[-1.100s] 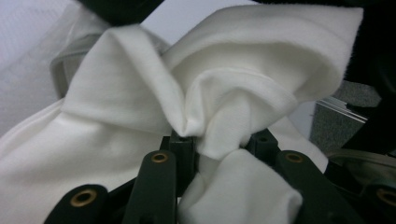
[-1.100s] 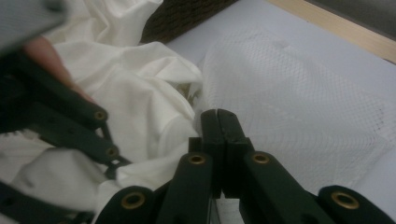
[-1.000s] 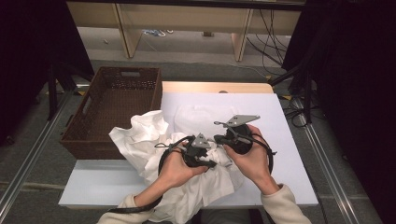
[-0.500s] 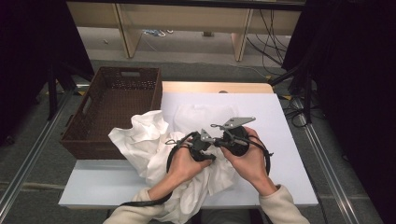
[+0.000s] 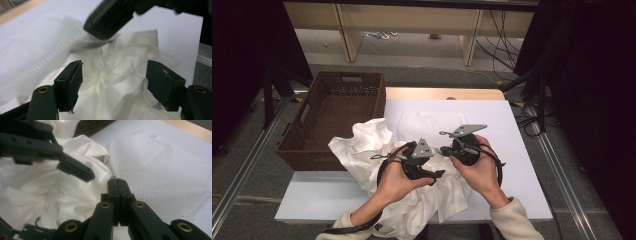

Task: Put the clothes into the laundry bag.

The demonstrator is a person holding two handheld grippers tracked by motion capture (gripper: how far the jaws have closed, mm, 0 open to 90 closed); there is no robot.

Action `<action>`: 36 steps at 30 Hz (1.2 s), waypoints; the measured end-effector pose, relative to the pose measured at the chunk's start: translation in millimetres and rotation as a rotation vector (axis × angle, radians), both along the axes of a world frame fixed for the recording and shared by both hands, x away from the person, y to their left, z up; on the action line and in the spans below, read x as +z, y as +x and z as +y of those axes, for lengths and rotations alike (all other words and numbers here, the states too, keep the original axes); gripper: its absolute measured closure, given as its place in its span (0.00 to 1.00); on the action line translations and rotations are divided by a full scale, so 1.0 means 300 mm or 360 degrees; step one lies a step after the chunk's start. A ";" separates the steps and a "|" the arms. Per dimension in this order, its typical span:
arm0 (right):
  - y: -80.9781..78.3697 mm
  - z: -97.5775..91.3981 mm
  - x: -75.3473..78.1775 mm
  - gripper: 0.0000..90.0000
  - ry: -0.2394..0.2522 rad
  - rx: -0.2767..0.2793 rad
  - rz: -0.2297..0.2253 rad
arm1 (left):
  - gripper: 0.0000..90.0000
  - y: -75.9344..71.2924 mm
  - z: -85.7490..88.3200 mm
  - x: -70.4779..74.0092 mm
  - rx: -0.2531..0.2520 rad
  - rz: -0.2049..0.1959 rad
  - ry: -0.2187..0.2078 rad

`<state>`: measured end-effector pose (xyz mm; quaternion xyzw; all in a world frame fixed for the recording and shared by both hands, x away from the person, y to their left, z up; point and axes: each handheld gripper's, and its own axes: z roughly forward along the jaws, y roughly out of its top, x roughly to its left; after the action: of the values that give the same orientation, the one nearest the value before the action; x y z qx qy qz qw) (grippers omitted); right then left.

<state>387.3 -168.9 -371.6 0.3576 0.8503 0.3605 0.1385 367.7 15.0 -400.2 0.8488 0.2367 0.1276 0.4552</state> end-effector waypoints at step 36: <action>0.002 -0.016 0.005 1.00 0.0078 -0.0061 0.0012 | 0.94 0.086 -0.108 -0.142 0.0243 -0.0003 0.0213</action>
<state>388.0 -173.8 -370.0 0.3784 0.8348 0.3772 0.1331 393.3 -17.4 -442.8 0.8567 0.2912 0.1784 0.3866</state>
